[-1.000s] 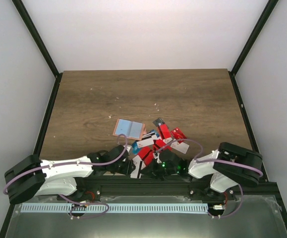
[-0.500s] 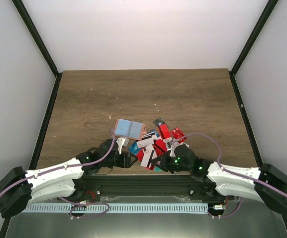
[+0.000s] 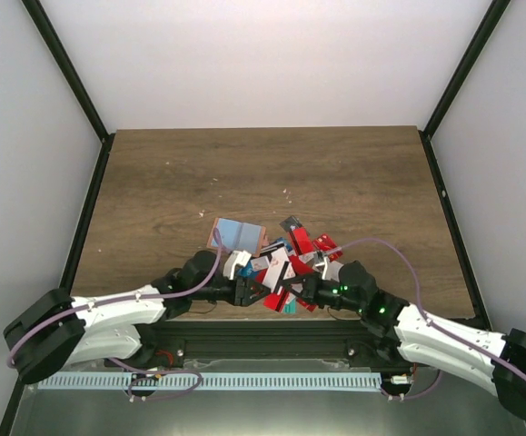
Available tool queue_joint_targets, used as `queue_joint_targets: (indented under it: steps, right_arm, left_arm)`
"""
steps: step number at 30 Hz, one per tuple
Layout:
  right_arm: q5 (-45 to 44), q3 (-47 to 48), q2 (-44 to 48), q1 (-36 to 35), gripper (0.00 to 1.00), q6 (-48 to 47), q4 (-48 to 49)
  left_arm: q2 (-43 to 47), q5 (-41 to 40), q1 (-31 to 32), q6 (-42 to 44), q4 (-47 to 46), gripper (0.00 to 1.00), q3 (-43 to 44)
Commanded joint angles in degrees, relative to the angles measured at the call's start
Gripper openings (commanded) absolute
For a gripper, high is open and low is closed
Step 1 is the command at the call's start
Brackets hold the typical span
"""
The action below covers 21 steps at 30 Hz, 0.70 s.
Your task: Put the credit cards into the card holder
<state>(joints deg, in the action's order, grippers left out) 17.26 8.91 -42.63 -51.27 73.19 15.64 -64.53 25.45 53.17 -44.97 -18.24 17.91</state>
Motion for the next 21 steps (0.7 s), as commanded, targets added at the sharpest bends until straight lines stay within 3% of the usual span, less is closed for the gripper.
queue_joint_targets:
  steps: [1, 8, 14, 18, 19, 20, 21]
  right_arm:
    - [0.9, -1.33, 1.12, 0.55, 0.01, -0.91, 1.26]
    - [2.31, -2.45, 1.35, 0.63, 0.01, -0.16, 3.74]
    - [2.05, -2.93, 2.16, 0.81, 0.01, -0.13, 4.0]
    - [0.69, -2.58, 2.39, 0.99, 0.03, -0.54, 1.31]
    - [0.05, -2.17, 2.4, 1.04, 0.18, -0.82, -0.5]
    - [-0.74, -1.77, 2.47, 1.07, 0.4, -1.11, -2.67]
    - [-1.56, -1.38, 2.53, 1.08, 0.53, -1.47, -5.22]
  left_arm:
    - [-2.3, 3.22, -0.43, -0.61, -7.97, 0.51, 0.17]
    - [-4.04, 3.66, -0.44, -2.15, -14.06, 0.37, -0.54]
    - [-4.56, 3.72, -0.78, -3.05, -16.27, 0.07, -0.77]
    - [-4.42, 3.75, -1.01, -3.51, -16.84, 0.04, -0.99]
    - [-4.38, 3.73, -1.16, -3.71, -16.83, 0.04, -1.03]
    - [-4.34, 3.61, -1.46, -3.85, -16.77, 0.04, -1.04]
    - [-4.16, 3.44, -1.66, -4.0, -16.45, 0.04, -1.04]
